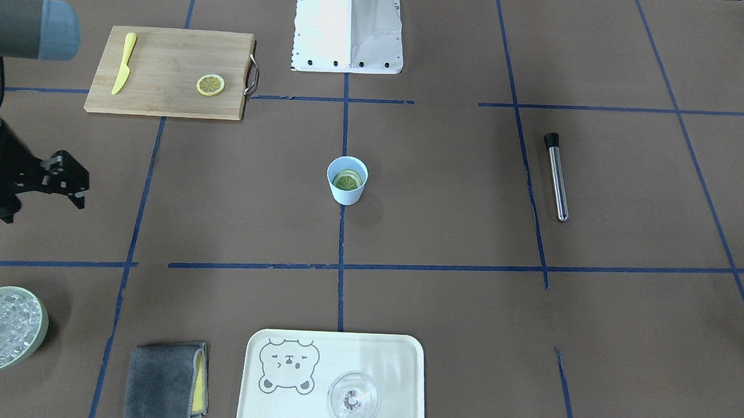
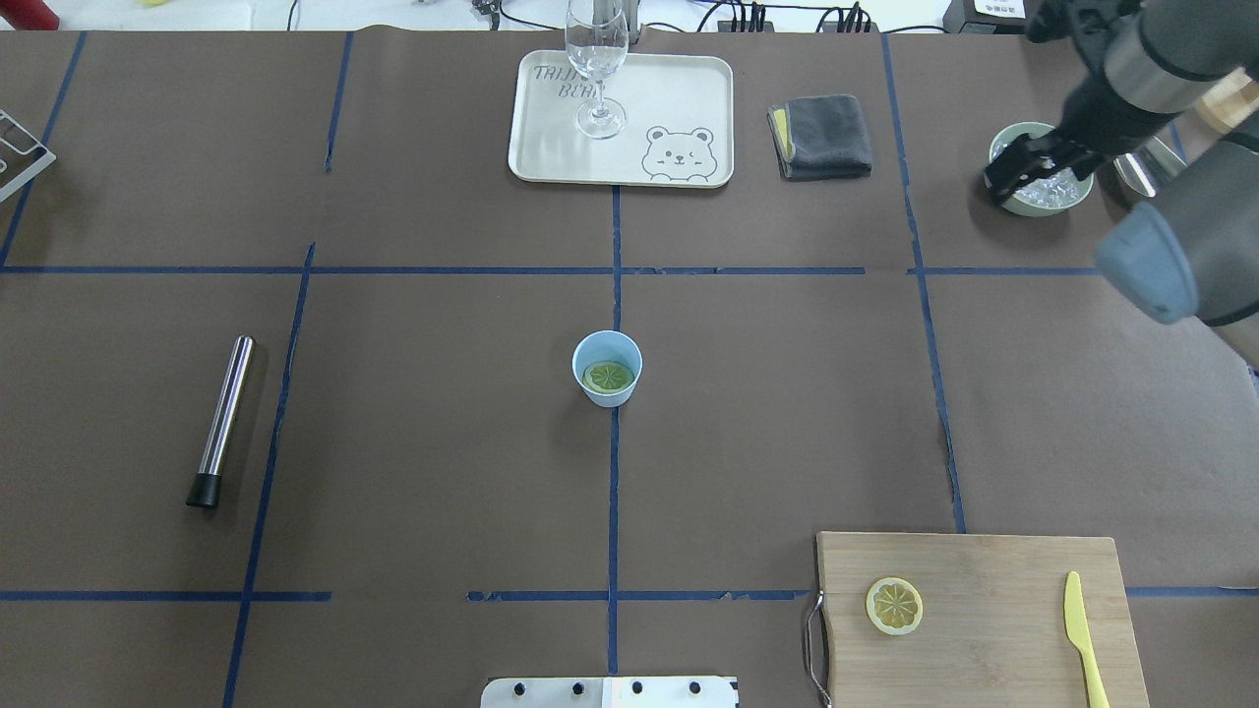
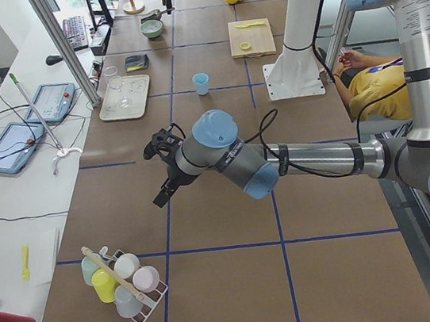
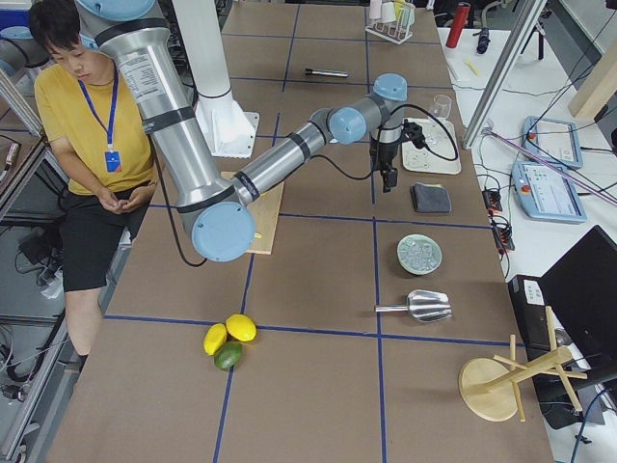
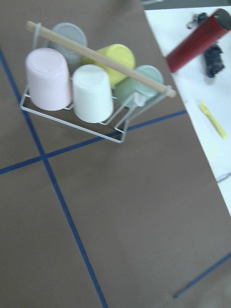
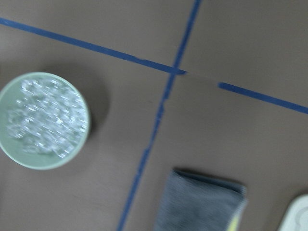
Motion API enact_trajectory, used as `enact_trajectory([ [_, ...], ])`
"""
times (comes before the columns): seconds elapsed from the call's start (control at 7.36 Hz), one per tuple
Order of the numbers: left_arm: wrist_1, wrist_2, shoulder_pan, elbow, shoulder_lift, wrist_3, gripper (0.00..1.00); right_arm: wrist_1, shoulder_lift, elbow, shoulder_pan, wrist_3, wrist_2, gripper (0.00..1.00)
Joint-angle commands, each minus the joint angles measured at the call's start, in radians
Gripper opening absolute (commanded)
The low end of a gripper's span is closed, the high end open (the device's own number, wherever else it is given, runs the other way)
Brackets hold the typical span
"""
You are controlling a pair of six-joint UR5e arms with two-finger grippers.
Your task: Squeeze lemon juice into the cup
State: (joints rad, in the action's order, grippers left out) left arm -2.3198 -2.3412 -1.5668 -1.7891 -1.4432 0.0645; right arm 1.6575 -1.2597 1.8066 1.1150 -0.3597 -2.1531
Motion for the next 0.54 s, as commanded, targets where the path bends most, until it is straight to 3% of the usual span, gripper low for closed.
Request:
enact_trajectory([
  [0.0, -0.076, -0.052, 0.059, 0.057, -0.039, 0.086, 1.00, -0.090, -0.214, -0.001, 0.098, 0.059, -0.011, 1.00],
  [0.14, -0.099, 0.044, 0.145, 0.042, -0.046, 0.109, 1.00, -0.090, -0.272, 0.006, 0.173, 0.105, -0.045, 1.00],
  [0.41, -0.092, 0.072, 0.371, 0.051, -0.059, 0.246, 1.00, -0.090, -0.384, -0.001, 0.320, 0.328, -0.103, 1.00],
])
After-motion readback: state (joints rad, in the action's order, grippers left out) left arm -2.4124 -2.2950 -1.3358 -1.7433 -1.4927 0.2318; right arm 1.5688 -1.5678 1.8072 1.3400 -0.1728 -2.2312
